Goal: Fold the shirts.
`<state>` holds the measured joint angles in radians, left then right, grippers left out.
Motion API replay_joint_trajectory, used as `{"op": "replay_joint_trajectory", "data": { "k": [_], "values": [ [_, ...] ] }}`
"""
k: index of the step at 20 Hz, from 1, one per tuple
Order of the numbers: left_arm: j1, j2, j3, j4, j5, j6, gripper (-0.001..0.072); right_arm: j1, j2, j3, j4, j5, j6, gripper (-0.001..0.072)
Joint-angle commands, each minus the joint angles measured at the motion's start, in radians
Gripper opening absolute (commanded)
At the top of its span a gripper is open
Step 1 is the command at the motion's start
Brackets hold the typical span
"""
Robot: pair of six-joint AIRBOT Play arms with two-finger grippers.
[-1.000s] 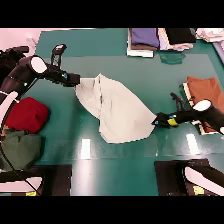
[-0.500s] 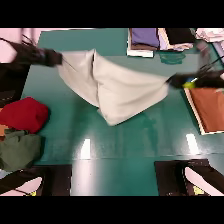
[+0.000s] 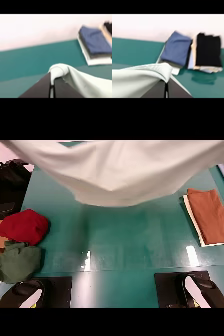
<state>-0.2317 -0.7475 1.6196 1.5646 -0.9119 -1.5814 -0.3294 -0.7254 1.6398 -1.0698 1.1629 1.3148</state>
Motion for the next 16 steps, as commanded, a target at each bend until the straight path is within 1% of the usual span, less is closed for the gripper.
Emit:
{"op": "replay_joint_trajectory", "data": {
  "k": [1, 4, 6, 9, 11, 12, 14, 16],
  "values": [
    [0.000, 0.142, 0.061, -0.001, 0.005, -0.001, 0.0028, -0.109, 0.015, 0.160, -0.005, 0.068, 0.001, 0.0016],
    [0.000, 0.164, 0.139, -0.017, -0.013, -0.001, 0.0028, -0.174, -0.044, 0.288, -0.003, 0.131, 0.001, 0.0016],
    [0.000, 0.151, 0.132, -0.019, -0.056, 0.000, 0.0028, -0.177, -0.109, 0.362, 0.009, 0.177, 0.010, 0.0015],
    [0.000, 0.054, 0.051, -0.024, -0.236, 0.000, 0.0028, -0.102, -0.237, 0.390, 0.027, 0.257, 0.054, 0.0015],
    [0.000, -0.050, -0.050, -0.045, -0.337, 0.001, 0.0029, -0.010, -0.320, 0.309, -0.007, 0.280, 0.064, 0.0015],
    [0.000, -0.105, -0.113, -0.060, -0.348, 0.001, 0.0029, 0.051, -0.366, 0.248, -0.061, 0.281, 0.081, 0.0015],
    [0.000, -0.225, -0.257, -0.100, -0.307, 0.021, 0.0029, 0.157, -0.460, 0.126, -0.203, 0.278, 0.092, 0.0015],
    [0.000, -0.352, -0.384, -0.106, -0.180, 0.050, 0.0029, 0.237, -0.582, 0.025, -0.309, 0.250, 0.092, 0.0015]
  ]
}}
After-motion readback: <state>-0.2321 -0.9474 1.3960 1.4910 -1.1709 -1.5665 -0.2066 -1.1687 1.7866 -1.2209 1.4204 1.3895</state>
